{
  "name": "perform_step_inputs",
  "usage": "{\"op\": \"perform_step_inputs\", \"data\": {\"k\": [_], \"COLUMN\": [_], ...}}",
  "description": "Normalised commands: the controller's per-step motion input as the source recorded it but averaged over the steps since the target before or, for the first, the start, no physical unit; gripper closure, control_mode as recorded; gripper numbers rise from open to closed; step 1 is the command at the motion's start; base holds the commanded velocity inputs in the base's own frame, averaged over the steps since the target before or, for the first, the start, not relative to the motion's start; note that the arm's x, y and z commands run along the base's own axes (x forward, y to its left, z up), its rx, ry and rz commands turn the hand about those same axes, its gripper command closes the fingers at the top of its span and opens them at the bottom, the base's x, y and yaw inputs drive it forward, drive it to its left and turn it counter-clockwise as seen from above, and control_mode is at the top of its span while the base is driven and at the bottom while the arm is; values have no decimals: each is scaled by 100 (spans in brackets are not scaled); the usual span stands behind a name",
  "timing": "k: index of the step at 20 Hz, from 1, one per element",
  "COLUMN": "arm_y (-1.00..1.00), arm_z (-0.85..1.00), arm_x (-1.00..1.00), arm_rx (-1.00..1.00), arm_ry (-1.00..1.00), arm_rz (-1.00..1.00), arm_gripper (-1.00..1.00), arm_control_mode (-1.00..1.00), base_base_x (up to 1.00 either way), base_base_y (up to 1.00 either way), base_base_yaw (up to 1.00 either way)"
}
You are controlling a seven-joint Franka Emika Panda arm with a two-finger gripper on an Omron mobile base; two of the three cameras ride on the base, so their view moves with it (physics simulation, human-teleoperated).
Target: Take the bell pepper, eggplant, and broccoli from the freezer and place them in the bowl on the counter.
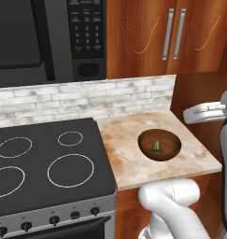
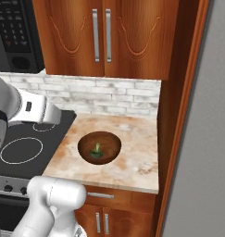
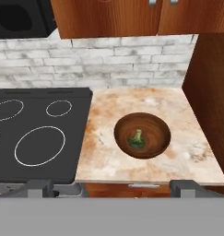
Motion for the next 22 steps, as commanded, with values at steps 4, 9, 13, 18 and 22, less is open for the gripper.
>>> {"op": "perform_step_inputs", "data": {"k": [4, 9, 13, 18, 22], "arm_y": [0, 0, 0, 0, 0], "arm_z": [5, 3, 0, 0, -1], "arm_x": [-5, -22, -26, -4, 0], "arm_rx": [-1, -1, 0, 0, 0], "arm_ry": [0, 10, 16, 6, 1], "arm_rz": [-1, 0, 0, 0, 0], "arm_gripper": [-100, -100, -100, -100, -100], "arm_control_mode": [-100, -100, -100, -100, -100], "base_base_x": [0, 0, 0, 0, 0], "base_base_y": [0, 0, 0, 0, 0], "base_base_yaw": [0, 0, 0, 0, 0]}}
